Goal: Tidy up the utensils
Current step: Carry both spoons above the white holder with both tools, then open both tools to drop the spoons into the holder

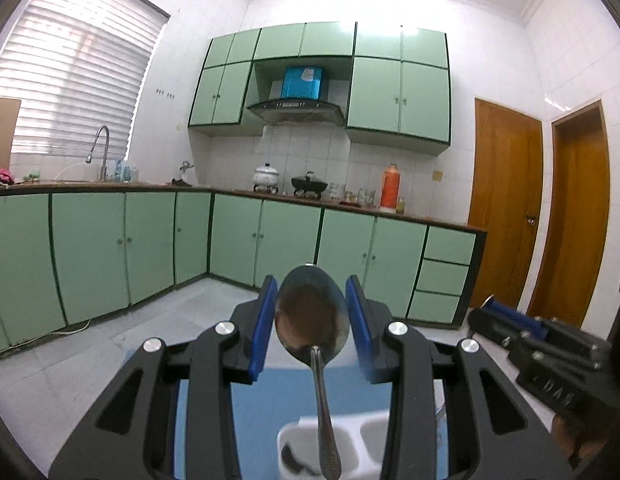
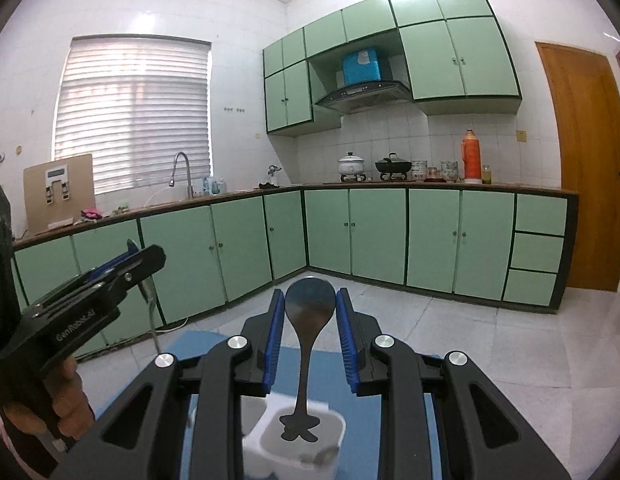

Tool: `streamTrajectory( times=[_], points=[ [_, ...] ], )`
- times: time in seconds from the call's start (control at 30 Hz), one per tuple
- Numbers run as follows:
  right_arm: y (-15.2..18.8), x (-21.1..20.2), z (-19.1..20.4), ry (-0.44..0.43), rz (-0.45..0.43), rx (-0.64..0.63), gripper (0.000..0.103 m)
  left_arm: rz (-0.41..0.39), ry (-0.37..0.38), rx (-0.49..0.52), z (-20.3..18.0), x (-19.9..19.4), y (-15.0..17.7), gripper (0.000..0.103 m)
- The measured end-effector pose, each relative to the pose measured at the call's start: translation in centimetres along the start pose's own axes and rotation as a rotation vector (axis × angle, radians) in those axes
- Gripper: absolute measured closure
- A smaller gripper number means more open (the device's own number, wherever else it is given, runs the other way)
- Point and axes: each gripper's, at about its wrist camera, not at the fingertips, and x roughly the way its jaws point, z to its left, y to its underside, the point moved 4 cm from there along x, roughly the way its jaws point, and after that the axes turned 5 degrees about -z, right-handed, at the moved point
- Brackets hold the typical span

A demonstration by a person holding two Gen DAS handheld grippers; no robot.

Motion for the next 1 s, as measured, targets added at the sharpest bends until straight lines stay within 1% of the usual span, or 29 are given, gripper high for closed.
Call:
streamTrajectory(
  times=[0.1, 0.2, 0.37, 0.6, 0.8, 0.87, 0.93, 1.0],
  points=[
    [1.2, 2.4, -0.5, 0.007, 0.022, 0.007, 0.077, 0.012, 0.002, 0.005, 0.0, 1.9, 0.9, 0.069],
    [2.9, 4.1, -0.7, 0.013, 0.055, 0.011, 0.077, 0.042, -0.002, 0.006, 0.2, 3.6, 2.6, 0.069],
    [5.5, 5.3, -1.1, 0.015, 0.103, 0.021, 0.077, 0.104, -0.004, 0.011, 0.7, 5.3, 5.6, 0.069],
    [7.9, 5.5, -0.9, 0.004, 0.147, 0.025, 0.077, 0.170, 0.004, 0.037, 1.3, 5.5, 8.8, 0.069],
    [9.2, 5.6, -1.0, -0.003, 0.195, 0.038, 0.076, 0.221, -0.001, 0.033, 2.1, 5.2, 10.5, 0.068],
    [9.3, 5.5, -1.1, -0.003, 0.197, 0.045, 0.075, 0.226, -0.008, 0.028, 2.6, 5.0, 10.7, 0.066],
    [9.4, 5.1, -1.3, 0.003, 0.194, 0.048, 0.075, 0.224, -0.014, 0.023, 3.1, 4.6, 10.7, 0.057],
    [9.4, 4.6, -1.5, 0.009, 0.189, 0.054, 0.074, 0.221, -0.019, 0.018, 3.5, 4.0, 10.6, 0.056]
  ],
)
